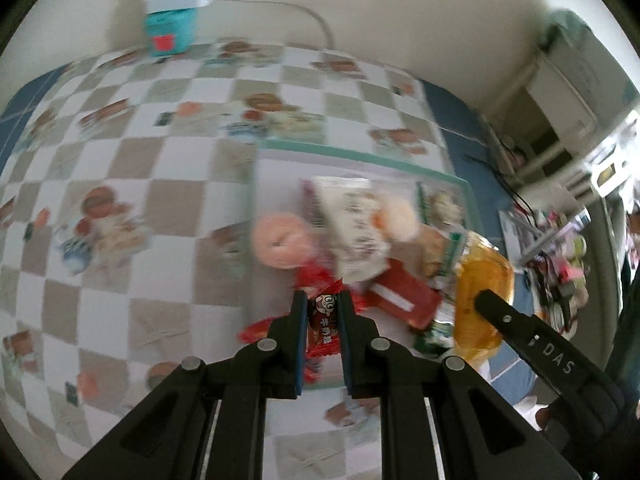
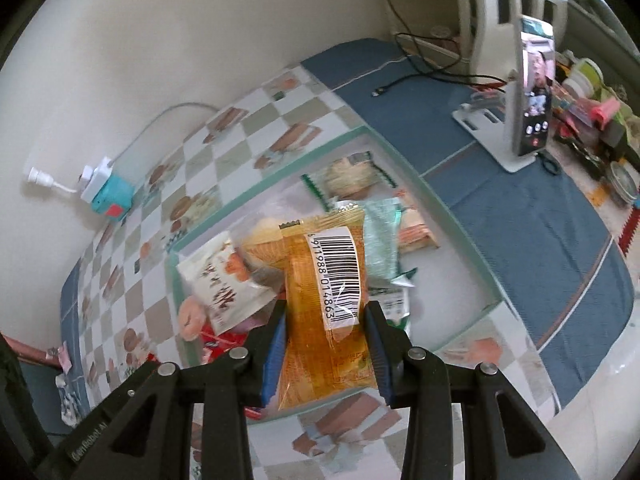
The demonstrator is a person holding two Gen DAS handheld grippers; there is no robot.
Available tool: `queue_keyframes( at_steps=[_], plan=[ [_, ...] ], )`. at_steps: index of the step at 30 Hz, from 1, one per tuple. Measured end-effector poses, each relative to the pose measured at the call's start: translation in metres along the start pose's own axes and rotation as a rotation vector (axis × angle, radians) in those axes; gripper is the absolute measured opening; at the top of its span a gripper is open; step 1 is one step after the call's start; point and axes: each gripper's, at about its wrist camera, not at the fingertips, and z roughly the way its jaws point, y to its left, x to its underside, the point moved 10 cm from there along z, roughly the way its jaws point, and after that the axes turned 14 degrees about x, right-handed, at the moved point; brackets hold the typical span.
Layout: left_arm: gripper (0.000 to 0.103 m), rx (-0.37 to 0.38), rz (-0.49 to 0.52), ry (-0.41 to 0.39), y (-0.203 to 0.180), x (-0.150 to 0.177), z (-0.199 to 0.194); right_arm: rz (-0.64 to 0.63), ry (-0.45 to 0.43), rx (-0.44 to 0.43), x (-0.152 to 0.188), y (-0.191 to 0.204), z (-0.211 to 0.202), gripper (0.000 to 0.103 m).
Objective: Organize snacks
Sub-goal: 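Carry the orange cake and red candy over the white tray, then open both tools to release the cake and candy into the tray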
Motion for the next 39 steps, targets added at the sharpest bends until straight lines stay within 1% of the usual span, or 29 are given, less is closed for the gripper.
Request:
queue_keyframes(
  at_steps=[4, 8, 17, 20, 23, 25, 29, 31, 35, 37, 39],
  plan=[
    [0.015, 0.019, 0.041, 0.008, -0.018, -0.002, 0.016, 0.006, 0.008, -0.013, -0.002, -0.004, 0.003, 0.040],
    [0.015, 0.025, 0.069, 0.001, -0.027, -0.005, 0.023, -0.004, 0.018, -0.034, -0.002, 0.001, 0.005, 0.040],
    [0.015, 0.054, 0.034, 0.000, -0.022, -0.008, 0.029, -0.034, 0.042, -0.055, 0.002, 0.015, 0.012, 0.041],
    [0.017, 0.056, 0.024, 0.000, -0.020, -0.009, 0.028, -0.036, 0.049, -0.057, 0.004, 0.017, 0.014, 0.041],
    [0.023, 0.057, 0.015, 0.004, -0.016, -0.009, 0.028, -0.039, 0.056, -0.058, 0.005, 0.018, 0.015, 0.042],
    [0.030, 0.058, 0.010, 0.003, -0.015, -0.009, 0.027, -0.042, 0.062, -0.057, 0.006, 0.019, 0.017, 0.042],
    [0.037, 0.054, -0.004, -0.001, -0.011, -0.011, 0.024, -0.044, 0.067, -0.057, 0.007, 0.020, 0.017, 0.042],
    [0.048, 0.039, -0.016, 0.002, -0.006, -0.011, 0.023, -0.045, 0.070, -0.057, 0.007, 0.021, 0.017, 0.042],
    [0.055, 0.006, -0.053, 0.001, 0.008, -0.011, 0.018, -0.050, 0.082, -0.054, 0.009, 0.022, 0.020, 0.042],
    [0.064, -0.023, -0.074, 0.003, 0.019, -0.011, 0.015, -0.054, 0.089, -0.055, 0.011, 0.023, 0.021, 0.043],
    [0.068, -0.064, -0.101, 0.004, 0.032, -0.011, 0.013, -0.057, 0.092, -0.049, 0.012, 0.024, 0.023, 0.046]
  ],
)
